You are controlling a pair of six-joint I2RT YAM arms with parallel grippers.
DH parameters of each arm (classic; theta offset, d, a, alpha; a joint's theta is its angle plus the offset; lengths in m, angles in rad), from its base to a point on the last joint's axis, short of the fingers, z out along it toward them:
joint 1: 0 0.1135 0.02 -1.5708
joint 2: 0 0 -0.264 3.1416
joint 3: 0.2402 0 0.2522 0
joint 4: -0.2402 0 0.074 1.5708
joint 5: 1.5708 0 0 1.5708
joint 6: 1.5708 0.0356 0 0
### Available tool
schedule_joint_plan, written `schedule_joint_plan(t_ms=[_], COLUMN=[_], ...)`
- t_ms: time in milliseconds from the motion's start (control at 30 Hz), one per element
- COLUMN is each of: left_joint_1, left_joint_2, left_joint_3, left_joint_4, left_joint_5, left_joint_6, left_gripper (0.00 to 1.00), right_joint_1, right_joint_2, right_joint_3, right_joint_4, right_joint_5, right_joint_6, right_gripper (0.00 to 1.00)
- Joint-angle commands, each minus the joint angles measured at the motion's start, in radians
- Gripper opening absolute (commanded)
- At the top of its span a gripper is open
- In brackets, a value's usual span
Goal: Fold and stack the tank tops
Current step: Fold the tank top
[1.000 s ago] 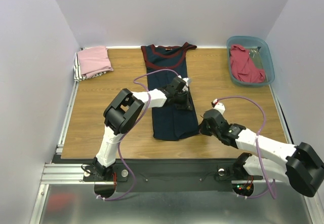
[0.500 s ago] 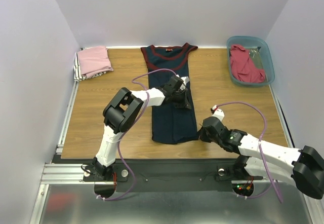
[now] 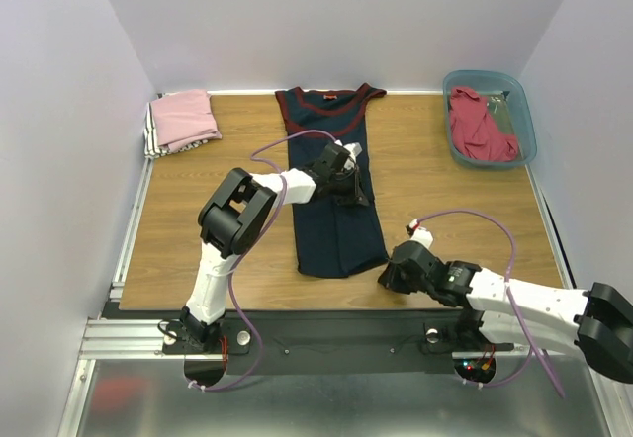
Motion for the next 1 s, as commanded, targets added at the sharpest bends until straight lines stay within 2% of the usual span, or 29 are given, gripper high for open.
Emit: schedule_joint_plan(t_ms=[0,67,167,300,400,467,567,633,733,833,933,967], left_joint_1=[0.031,0.031,0.033,0.031,0.029,0.029,0.025,0.025,0.025,0.020,0.019,0.017], left_joint_2=[0.065,0.065,0.060,0.028,-0.024,-0.059,-0.153,-0.252,-0.404,-0.556,-0.719,-0.760], left_joint_3=[-0.052,-0.051,-0.052,-0.055,-0.054,-0.049,-0.071,-0.104,-0.240,-0.343,-0.517,-0.619], left_joint_4=[-0.097,-0.097,-0.097,-0.081,-0.064,-0.061,-0.056,-0.056,-0.060,-0.064,-0.079,-0.079], left_joint_5=[-0.121,-0.117,-0.110,-0.084,-0.056,-0.048,-0.053,-0.090,-0.189,-0.284,-0.384,-0.444], left_joint_6=[0.044,0.050,0.061,0.084,0.107,0.115,0.106,0.084,-0.009,-0.068,-0.180,-0.244], left_gripper=[0.10,0.10,0.10,0.15,0.26,0.33,0.39,0.40,0.43,0.43,0.44,0.45], right_joint_1=[0.017,0.017,0.017,0.017,0.011,0.002,-0.039,-0.098,-0.260,-0.309,-0.346,-0.352], right_joint_2=[-0.002,-0.026,-0.120,-0.181,-0.132,-0.080,0.015,0.043,0.040,0.055,0.093,0.109], right_joint_3=[-0.027,-0.012,0.057,0.161,0.212,0.264,0.304,0.300,0.252,0.249,0.229,0.217], right_joint_4=[-0.069,-0.093,-0.154,-0.195,-0.188,-0.179,-0.165,-0.132,-0.002,0.049,0.137,0.184], right_joint_5=[-0.013,0.015,0.105,0.257,0.340,0.364,0.368,0.314,0.076,-0.035,-0.187,-0.238], right_joint_6=[0.023,0.029,0.018,-0.034,-0.092,-0.141,-0.192,-0.232,-0.354,-0.417,-0.445,-0.444], right_gripper=[0.20,0.18,0.20,0.30,0.38,0.39,0.43,0.47,0.49,0.53,0.54,0.54])
